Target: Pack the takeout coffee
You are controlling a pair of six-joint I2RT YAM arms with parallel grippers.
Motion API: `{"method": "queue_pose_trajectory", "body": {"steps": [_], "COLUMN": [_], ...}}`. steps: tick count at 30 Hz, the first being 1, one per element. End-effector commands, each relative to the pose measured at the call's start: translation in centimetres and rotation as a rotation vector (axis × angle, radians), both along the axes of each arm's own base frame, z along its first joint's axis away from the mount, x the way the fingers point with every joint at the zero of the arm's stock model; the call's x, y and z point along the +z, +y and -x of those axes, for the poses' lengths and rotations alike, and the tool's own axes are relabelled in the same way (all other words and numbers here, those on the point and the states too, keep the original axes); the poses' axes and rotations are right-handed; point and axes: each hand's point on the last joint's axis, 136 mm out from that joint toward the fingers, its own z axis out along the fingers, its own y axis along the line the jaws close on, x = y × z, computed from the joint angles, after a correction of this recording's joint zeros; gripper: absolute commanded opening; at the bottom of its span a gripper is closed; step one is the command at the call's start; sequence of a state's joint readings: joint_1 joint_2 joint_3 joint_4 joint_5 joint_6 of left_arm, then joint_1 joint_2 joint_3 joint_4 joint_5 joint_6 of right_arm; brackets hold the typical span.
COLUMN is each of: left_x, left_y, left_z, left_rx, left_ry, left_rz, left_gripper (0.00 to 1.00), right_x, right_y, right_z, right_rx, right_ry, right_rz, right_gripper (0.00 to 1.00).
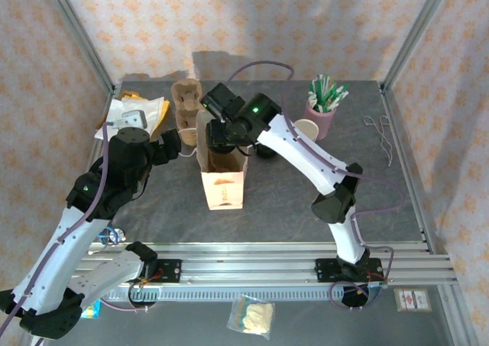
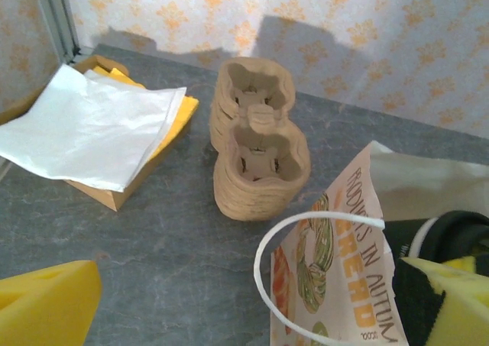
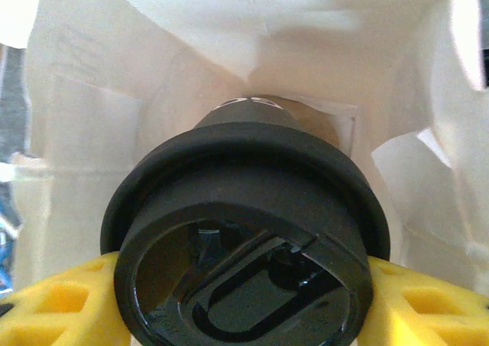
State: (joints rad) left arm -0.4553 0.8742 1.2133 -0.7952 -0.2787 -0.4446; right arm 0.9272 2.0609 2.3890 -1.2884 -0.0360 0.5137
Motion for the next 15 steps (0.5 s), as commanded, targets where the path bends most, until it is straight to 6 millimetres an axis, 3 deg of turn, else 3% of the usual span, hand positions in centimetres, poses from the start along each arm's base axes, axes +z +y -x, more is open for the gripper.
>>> {"method": "queue_pose_trajectory", "body": {"steps": [1,8,15], "left_x": [-1.0,-2.5,-4.3], "left_y": [-1.1,-3.7,-5.0], "left_z": [-0.1,-0.4,-0.6], "left_rx": [-0.06,-0.175,-0.21], "left_ry": [0.021,0.065,0.1], "left_rz": [0.018,0.086,0.135], "left_gripper": [0.99,0.99,0.99], "right_x": [-1.1,-3.1,-4.0], "right_y": [-0.9,-0.5,-0.5], "right_z": [-0.7,-0.8,1.2], "right_rx": [0.011,0.048,0.069], "right_ry": [-0.041,-0.017,0.078], "right_rz": [0.1,0.148,0.114], "right_gripper": [0.54,0.54,0.54]}}
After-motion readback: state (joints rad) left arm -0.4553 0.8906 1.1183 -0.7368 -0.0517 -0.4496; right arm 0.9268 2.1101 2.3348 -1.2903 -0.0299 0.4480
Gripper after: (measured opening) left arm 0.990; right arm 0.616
